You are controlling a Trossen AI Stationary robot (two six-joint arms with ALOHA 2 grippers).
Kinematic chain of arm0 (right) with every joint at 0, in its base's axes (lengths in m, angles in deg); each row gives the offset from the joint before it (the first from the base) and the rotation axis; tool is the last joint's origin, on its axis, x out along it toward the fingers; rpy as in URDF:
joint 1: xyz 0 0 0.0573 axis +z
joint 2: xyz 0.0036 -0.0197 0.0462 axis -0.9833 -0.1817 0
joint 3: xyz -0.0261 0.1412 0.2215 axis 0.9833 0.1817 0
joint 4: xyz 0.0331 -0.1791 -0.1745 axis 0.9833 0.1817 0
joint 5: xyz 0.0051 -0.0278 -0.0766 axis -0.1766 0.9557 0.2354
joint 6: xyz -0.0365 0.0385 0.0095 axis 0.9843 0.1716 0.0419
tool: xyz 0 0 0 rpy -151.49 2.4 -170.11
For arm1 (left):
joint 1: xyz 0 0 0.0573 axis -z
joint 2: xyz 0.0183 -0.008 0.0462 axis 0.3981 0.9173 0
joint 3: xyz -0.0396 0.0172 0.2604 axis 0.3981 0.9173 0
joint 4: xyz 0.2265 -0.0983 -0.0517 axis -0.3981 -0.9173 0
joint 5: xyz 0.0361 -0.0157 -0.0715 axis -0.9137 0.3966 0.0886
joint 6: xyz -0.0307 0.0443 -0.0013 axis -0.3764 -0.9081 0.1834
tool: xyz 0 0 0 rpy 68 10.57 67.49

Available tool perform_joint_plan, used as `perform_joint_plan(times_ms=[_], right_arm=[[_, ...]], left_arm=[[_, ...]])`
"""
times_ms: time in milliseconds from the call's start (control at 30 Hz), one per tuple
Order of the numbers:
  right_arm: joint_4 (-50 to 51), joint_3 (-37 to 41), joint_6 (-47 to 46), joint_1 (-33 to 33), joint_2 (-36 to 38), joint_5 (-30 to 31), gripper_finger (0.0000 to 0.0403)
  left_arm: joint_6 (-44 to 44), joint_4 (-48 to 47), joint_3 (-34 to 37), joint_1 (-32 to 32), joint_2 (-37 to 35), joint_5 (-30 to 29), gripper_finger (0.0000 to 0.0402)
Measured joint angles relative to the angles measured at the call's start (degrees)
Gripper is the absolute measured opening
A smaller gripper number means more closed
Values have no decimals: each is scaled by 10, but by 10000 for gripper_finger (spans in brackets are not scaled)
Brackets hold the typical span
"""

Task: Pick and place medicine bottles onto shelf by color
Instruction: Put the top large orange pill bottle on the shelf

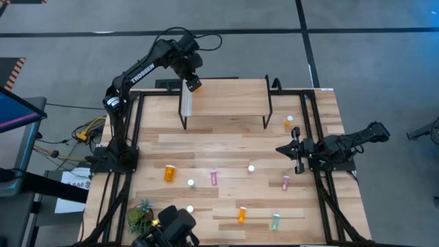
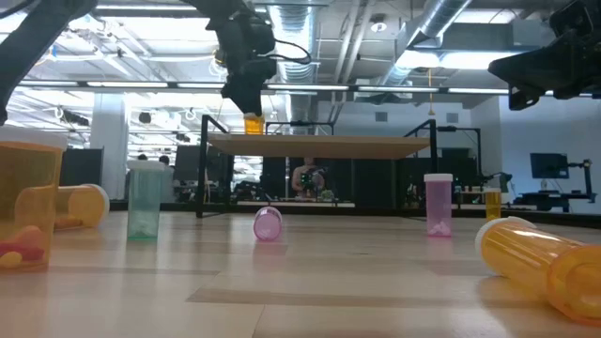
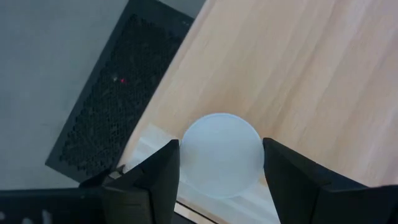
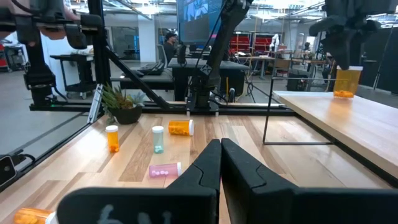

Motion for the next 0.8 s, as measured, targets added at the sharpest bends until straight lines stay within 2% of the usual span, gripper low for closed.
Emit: perform_joint_plan(times_ms=[533, 800], right_arm=[[0, 0, 0, 0, 0, 0, 33], [0, 0, 0, 0, 0, 0, 33]], left_arm=[[12, -16, 1, 4, 14, -10, 236], [8, -53, -24, 7, 14, -41, 251]])
